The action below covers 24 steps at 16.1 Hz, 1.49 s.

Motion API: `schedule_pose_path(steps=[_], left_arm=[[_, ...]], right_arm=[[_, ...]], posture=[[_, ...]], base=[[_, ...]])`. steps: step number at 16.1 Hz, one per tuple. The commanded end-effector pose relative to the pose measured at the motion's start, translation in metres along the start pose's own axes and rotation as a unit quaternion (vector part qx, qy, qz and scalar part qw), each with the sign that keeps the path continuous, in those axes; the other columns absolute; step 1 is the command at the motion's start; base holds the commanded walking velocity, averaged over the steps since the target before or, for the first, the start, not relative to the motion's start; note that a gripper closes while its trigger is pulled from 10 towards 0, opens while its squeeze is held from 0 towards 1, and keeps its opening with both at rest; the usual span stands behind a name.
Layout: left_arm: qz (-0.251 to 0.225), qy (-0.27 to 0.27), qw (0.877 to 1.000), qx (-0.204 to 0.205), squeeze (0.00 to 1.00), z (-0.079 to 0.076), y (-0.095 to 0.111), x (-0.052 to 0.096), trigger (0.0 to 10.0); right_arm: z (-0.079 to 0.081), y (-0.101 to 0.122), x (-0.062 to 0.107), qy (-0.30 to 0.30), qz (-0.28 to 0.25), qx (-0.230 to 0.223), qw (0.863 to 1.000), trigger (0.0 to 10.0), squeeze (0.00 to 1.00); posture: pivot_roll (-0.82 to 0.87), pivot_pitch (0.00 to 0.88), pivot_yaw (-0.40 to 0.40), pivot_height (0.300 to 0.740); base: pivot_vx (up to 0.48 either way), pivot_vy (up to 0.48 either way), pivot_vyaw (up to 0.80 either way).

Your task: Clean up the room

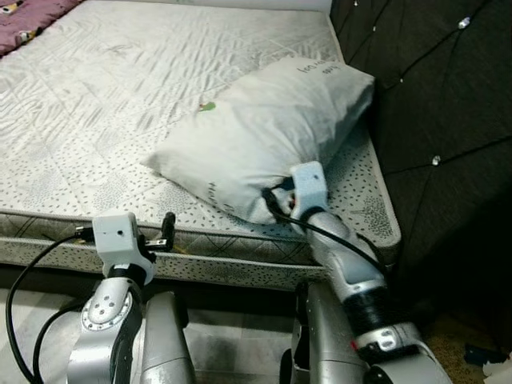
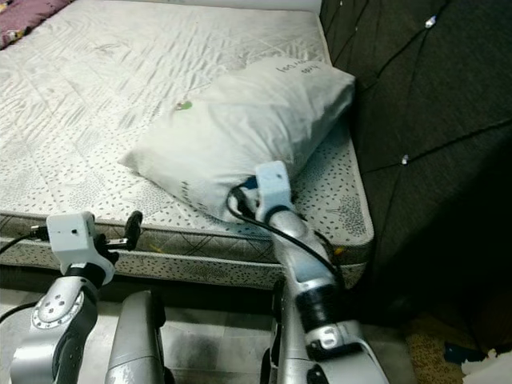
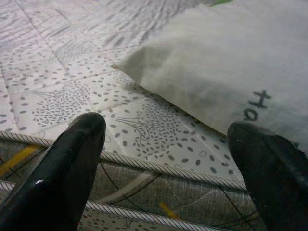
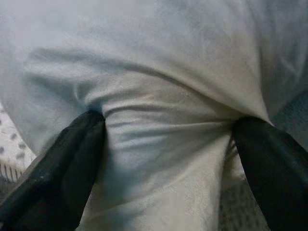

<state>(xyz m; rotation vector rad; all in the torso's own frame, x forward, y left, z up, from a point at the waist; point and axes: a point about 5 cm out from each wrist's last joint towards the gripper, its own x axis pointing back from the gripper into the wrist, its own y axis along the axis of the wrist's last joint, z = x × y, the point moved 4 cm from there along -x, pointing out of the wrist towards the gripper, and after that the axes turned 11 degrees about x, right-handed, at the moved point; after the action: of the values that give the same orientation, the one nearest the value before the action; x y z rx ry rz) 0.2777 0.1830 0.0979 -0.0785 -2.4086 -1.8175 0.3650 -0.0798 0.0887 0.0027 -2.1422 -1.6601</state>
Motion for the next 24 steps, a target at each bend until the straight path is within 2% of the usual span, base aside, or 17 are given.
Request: schedule_pose_path(steps=[1,3,5,7,9,10,11,14,16,20,22,24], left_arm=[[0.000,-0.003,1.000,-0.001,0.00,-0.003,0.001,-0.002,10.0],[0.001,-0.004,1.000,-0.001,0.00,-0.003,0.001,-0.003,10.0],[-0.001,-0.005,1.000,-0.003,0.00,-0.003,0.002,-0.003,10.0],[0.000,-0.005,1.000,-0.004,0.00,-0.002,0.001,-0.004,10.0],[0.001,-0.010,1.000,-0.003,0.00,-0.005,0.000,-0.006,10.0],[0.001,-0.019,1.000,0.000,0.00,-0.012,0.000,-0.010,10.0],[0.001,-0.023,1.000,-0.001,0.00,-0.014,0.000,-0.011,10.0],[0.000,-0.026,1.000,-0.004,0.00,-0.013,0.002,-0.013,10.0],[-0.004,-0.025,1.000,-0.005,0.00,-0.012,0.004,-0.014,10.0],[-0.004,-0.021,1.000,-0.005,0.00,-0.010,0.003,-0.013,10.0],[-0.003,-0.024,1.000,-0.004,0.00,-0.013,0.001,-0.013,10.0],[-0.003,-0.028,1.000,-0.004,0.00,-0.014,0.002,-0.015,10.0]], right_arm=[[-0.006,-0.016,0.003,-0.007,0.029,-0.010,0.999,10.0,0.00],[-0.005,-0.024,0.006,-0.006,0.041,-0.015,0.999,10.0,0.00],[-0.018,-0.016,0.016,-0.016,0.018,-0.050,0.998,10.0,0.00],[-0.030,-0.015,0.029,-0.020,-0.002,-0.060,0.998,10.0,0.00],[-0.028,-0.030,0.035,-0.006,0.029,-0.056,0.998,10.0,0.00],[-0.023,-0.047,0.040,0.006,0.060,-0.070,0.996,10.0,0.00],[-0.014,-0.048,0.040,0.025,0.068,-0.072,0.995,10.0,0.00],[0.001,-0.032,0.034,0.044,0.049,-0.089,0.994,10.0,0.00],[0.005,-0.020,0.033,0.063,0.029,-0.096,0.993,10.0,0.00],[-0.008,-0.008,0.034,0.097,0.003,-0.116,0.988,10.0,0.00],[-0.005,-0.008,0.037,0.124,0.004,-0.107,0.986,10.0,0.00],[0.005,-0.005,0.037,0.134,0.001,-0.104,0.985,10.0,0.00]], posture=[[0.11,0.019,-0.032,0.499],[0.11,0.018,-0.032,0.499],[0.11,0.013,-0.030,0.499],[0.10,0.008,-0.028,0.499],[0.09,0.004,-0.023,0.499],[0.09,0.002,-0.019,0.499],[0.08,0.000,-0.014,0.499],[0.09,0.000,-0.011,0.499],[0.10,0.000,-0.017,0.499],[0.09,0.000,-0.021,0.499],[0.09,0.000,-0.016,0.499],[0.08,0.000,-0.014,0.499]], base=[[0.000,0.000,0.00],[0.000,0.000,0.00],[0.000,0.000,0.00],[0.000,0.000,0.00],[0.000,0.000,0.00],[0.000,0.000,0.00],[0.000,0.000,0.00],[0.000,0.000,0.00],[0.000,0.000,0.00],[0.000,0.000,0.00],[0.000,0.000,0.00],[0.000,0.000,0.00]])
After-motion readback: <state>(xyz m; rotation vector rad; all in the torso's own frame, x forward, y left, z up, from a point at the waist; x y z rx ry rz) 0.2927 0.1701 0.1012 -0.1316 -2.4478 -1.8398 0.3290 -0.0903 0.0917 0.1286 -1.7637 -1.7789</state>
